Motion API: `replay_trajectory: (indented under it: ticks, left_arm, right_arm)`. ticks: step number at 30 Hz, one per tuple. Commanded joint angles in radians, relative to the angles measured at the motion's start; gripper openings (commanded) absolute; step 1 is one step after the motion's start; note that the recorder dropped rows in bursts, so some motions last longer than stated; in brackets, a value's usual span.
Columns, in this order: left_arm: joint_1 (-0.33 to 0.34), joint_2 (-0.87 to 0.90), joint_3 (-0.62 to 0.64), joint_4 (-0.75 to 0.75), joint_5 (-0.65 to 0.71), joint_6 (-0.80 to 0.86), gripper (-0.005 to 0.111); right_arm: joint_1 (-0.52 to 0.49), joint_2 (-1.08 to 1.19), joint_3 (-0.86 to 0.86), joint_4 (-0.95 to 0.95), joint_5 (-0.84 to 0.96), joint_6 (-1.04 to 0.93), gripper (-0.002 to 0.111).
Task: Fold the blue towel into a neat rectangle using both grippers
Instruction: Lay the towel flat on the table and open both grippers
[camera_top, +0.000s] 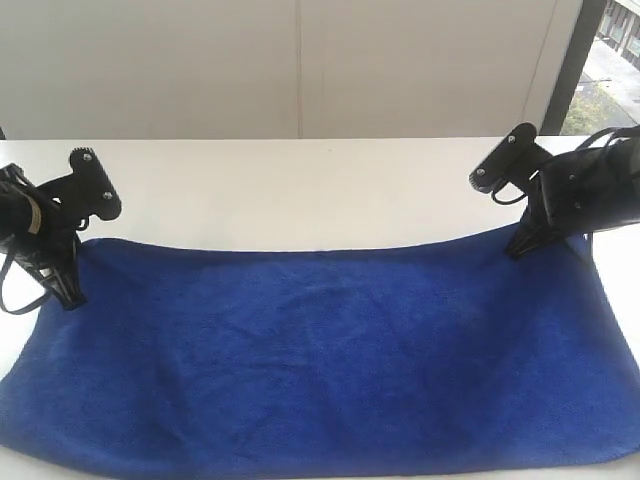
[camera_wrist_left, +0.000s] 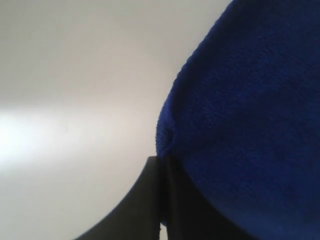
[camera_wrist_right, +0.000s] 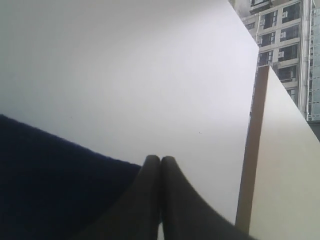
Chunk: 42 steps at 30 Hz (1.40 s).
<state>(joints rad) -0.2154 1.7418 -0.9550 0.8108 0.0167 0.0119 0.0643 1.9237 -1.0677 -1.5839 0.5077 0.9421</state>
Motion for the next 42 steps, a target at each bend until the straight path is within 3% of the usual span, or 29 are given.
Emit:
replay_trajectory:
  ticks: [1, 5, 9, 12, 14, 16, 20, 31, 36, 39, 41, 42]
  left_arm:
    - [0.005, 0.044, -0.025, 0.012, -0.008, -0.012, 0.000]
    - [0.005, 0.070, -0.045, 0.012, -0.017, -0.012, 0.000]
    - [0.005, 0.074, -0.047, 0.012, -0.007, -0.012, 0.002]
    - [0.005, 0.074, -0.047, 0.012, 0.026, 0.018, 0.016]
    - [0.005, 0.074, -0.047, 0.013, 0.043, 0.020, 0.030]
    - [0.005, 0.072, -0.047, 0.013, 0.060, 0.020, 0.048]
    - [0.005, 0.048, -0.047, 0.013, 0.062, 0.020, 0.068]
    - [0.005, -0.168, -0.076, -0.049, 0.120, 0.004, 0.066]
    - [0.005, -0.278, -0.076, -0.175, 0.207, -0.065, 0.045]
    - [0.005, -0.320, -0.076, -0.310, 0.316, -0.065, 0.024]
    - [0.005, -0.335, -0.076, -0.383, 0.414, -0.056, 0.003]
    - [0.005, -0.335, -0.076, -0.409, 0.467, -0.050, 0.000]
  right_arm:
    - [-0.007, 0.050, -0.030, -0.030, 0.013, 0.064, 0.000]
    - [-0.007, 0.094, -0.040, -0.076, 0.055, 0.116, 0.003]
    - [-0.007, 0.120, -0.040, -0.081, 0.072, 0.116, 0.025]
    - [-0.007, 0.120, -0.040, -0.081, 0.111, 0.139, 0.054]
    - [-0.007, 0.120, -0.043, -0.085, 0.157, 0.146, 0.067]
    - [-0.007, 0.113, -0.048, -0.078, 0.206, 0.174, 0.073]
    - [-0.005, 0.054, -0.050, -0.040, 0.243, 0.254, 0.073]
    - [-0.005, -0.233, -0.048, 0.196, 0.029, 0.121, 0.057]
    - [-0.005, -0.374, -0.048, 0.471, -0.029, -0.094, 0.043]
    - [-0.005, -0.445, -0.048, 0.767, -0.041, -0.400, 0.027]
    - [-0.005, -0.476, -0.048, 1.046, -0.023, -0.677, 0.014]
    - [-0.005, -0.483, -0.048, 1.189, -0.002, -0.793, 0.008]
